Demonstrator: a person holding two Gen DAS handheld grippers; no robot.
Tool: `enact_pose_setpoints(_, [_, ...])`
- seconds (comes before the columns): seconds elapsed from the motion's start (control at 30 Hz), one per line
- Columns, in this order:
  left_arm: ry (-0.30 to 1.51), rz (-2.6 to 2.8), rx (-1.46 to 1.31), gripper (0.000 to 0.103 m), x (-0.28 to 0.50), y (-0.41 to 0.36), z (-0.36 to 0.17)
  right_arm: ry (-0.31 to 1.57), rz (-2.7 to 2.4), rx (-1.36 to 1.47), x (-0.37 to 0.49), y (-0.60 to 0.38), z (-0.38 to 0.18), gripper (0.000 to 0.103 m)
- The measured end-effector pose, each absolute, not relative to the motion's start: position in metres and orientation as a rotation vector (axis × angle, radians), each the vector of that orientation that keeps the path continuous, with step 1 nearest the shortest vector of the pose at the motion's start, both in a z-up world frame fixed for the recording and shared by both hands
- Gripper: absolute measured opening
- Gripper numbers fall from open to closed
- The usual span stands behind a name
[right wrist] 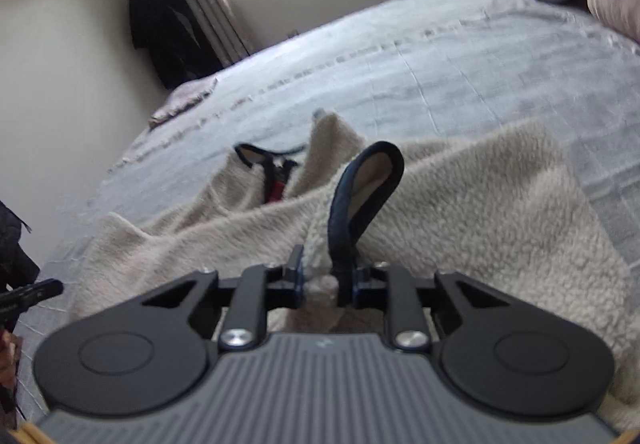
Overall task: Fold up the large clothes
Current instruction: 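Lay the sleeve flat on the folded body and open both grippers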
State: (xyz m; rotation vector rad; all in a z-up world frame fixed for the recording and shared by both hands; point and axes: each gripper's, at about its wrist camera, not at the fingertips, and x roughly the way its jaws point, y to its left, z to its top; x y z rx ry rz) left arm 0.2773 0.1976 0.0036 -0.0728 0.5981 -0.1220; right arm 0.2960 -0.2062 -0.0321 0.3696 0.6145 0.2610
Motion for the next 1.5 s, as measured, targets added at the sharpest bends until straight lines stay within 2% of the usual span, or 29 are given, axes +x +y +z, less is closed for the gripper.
enact_pose_setpoints(0.07, [0.594, -0.123, -0.086, 0.03, 0.29, 0.195, 0.002, 0.533, 0.274, 0.325, 0.28, -0.203, -0.009, 0.019])
enact_pose_setpoints(0.2, [0.638, -0.117, -0.085, 0.03, 0.316, 0.183, -0.019, 0.463, 0.232, 0.195, 0.256, -0.202, 0.013, 0.019])
enact_pose_setpoints(0.3, [0.732, -0.063, -0.039, 0.03, 0.329, 0.177, -0.056, 0.508, 0.173, 0.14, 0.259, -0.207, -0.001, 0.019])
enact_pose_setpoints(0.37, [0.68, -0.067, 0.011, 0.03, 0.32, 0.173, -0.068, 0.593, 0.139, 0.153, 0.268, -0.216, -0.027, 0.019])
enact_pose_setpoints(0.43, [0.657, -0.064, 0.044, 0.03, 0.312, 0.169, -0.065, 0.716, 0.112, 0.169, 0.277, -0.223, -0.063, 0.022])
enact_pose_setpoints(0.53, [0.646, -0.081, 0.059, 0.031, 0.298, 0.168, -0.046, 0.662, 0.138, 0.213, 0.265, -0.231, -0.077, 0.026])
enact_pose_setpoints(0.6, [0.609, -0.121, 0.045, 0.031, 0.285, 0.171, -0.031, 0.659, 0.128, 0.25, 0.259, -0.236, -0.068, 0.041])
enact_pose_setpoints(0.67, [0.568, -0.139, 0.028, 0.031, 0.275, 0.173, -0.019, 0.607, 0.094, 0.228, 0.251, -0.238, -0.055, 0.049])
enact_pose_setpoints(0.83, [0.577, -0.17, 0.003, 0.031, 0.276, 0.17, -0.023, 0.531, 0.098, 0.136, 0.252, -0.223, -0.032, 0.049])
enact_pose_setpoints(0.87, [0.582, -0.169, 0.001, 0.031, 0.278, 0.17, -0.029, 0.532, 0.109, 0.121, 0.257, -0.218, -0.031, 0.046])
enact_pose_setpoints(0.9, [0.59, -0.169, -0.014, 0.031, 0.28, 0.172, -0.035, 0.525, 0.112, 0.102, 0.261, -0.212, -0.033, 0.035])
enact_pose_setpoints(0.97, [0.627, -0.163, -0.04, 0.032, 0.283, 0.176, -0.051, 0.499, 0.106, 0.052, 0.268, -0.204, -0.04, 0.028])
enact_pose_setpoints(1.0, [0.64, -0.161, -0.044, 0.032, 0.284, 0.178, -0.059, 0.5, 0.1, 0.028, 0.272, -0.202, -0.046, 0.02])
enact_pose_setpoints(1.07, [0.614, -0.178, -0.043, 0.032, 0.279, 0.181, -0.07, 0.562, 0.028, -0.041, 0.286, -0.202, -0.064, 0.012])
enact_pose_setpoints(1.13, [0.609, -0.18, -0.049, 0.032, 0.278, 0.182, -0.07, 0.585, 0.01, -0.071, 0.294, -0.208, -0.082, 0.009])
enact_pose_setpoints(1.27, [0.636, -0.152, -0.045, 0.032, 0.276, 0.178, -0.056, 0.613, -0.004, -0.111, 0.289, -0.2, -0.075, 0.01])
enact_pose_setpoints(1.33, [0.658, -0.143, -0.07, 0.036, 0.265, 0.182, -0.042, 0.639, 0.016, -0.113, 0.279, -0.201, -0.064, 0.016])
enact_pose_setpoints(1.37, [0.67, -0.146, -0.087, 0.047, 0.257, 0.185, -0.035, 0.649, 0.043, -0.098, 0.27, -0.204, -0.056, 0.028])
enact_pose_setpoints(1.4, [0.681, -0.143, -0.102, 0.06, 0.248, 0.188, -0.028, 0.655, 0.064, -0.076, 0.259, -0.209, -0.05, 0.048])
enact_pose_setpoints(1.47, [0.721, -0.132, -0.129, 0.071, 0.228, 0.199, -0.016, 0.638, 0.082, -0.028, 0.232, -0.223, -0.036, 0.068])
enact_pose_setpoints(1.5, [0.745, -0.132, -0.145, 0.072, 0.218, 0.204, -0.011, 0.635, 0.091, -0.01, 0.218, -0.231, -0.031, 0.071])
